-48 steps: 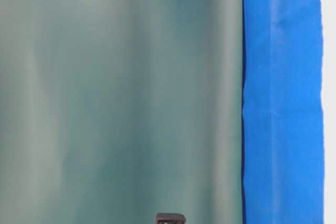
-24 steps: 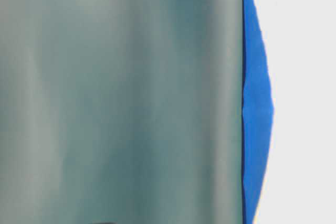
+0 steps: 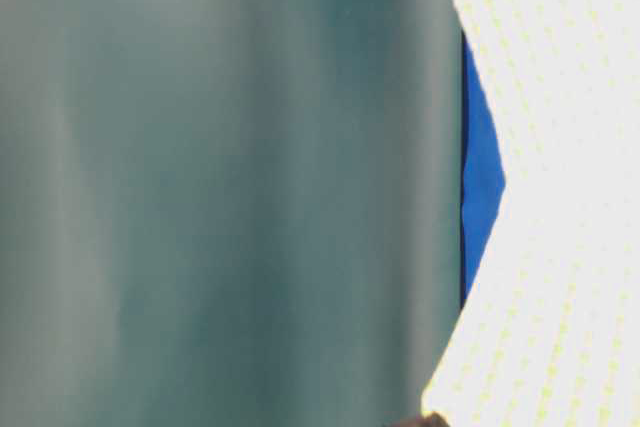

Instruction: Fold the yellow towel.

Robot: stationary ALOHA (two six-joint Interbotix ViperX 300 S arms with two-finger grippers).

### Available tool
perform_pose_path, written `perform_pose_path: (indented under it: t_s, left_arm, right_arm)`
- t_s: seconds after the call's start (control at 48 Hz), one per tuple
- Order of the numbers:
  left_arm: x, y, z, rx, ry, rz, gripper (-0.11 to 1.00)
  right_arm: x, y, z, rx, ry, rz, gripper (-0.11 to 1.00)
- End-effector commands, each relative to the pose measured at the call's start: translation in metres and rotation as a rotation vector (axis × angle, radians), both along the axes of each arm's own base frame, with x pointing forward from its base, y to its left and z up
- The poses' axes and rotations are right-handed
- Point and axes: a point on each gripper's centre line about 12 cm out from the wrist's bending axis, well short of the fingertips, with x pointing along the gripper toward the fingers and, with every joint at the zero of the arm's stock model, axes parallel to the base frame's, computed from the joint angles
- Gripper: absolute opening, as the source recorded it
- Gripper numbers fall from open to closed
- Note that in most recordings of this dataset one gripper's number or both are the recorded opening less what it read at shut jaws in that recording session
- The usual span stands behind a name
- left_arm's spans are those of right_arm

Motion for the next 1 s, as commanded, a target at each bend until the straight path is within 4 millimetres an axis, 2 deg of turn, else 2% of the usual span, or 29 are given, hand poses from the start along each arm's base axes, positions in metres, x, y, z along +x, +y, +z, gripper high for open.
perform_pose_path:
  t_s: [0.0,0.187,0.333,0.562,0.978]
  left_arm:
    - [0.013,-0.01,0.016,-0.025,-0.099,-0.014,0.03]
    - [0.035,-0.03,0.023,-0.065,-0.156,-0.046,0.03]
    - [0.056,-0.039,0.025,-0.072,-0.158,-0.062,0.03]
    - [0.082,-0.049,0.027,-0.072,-0.164,-0.082,0.03]
    - [0.118,-0.07,0.033,-0.072,-0.194,-0.124,0.03]
  right_arm:
    - [0.01,-0.022,0.01,-0.027,-0.038,-0.055,0.04]
    - [0.024,-0.057,0.011,-0.072,-0.03,-0.111,0.04]
    - [0.037,-0.076,0.015,-0.105,-0.037,-0.126,0.04]
    - [0.054,-0.098,0.021,-0.138,-0.058,-0.143,0.04]
    - [0.067,-0.131,0.03,-0.165,-0.101,-0.196,0.04]
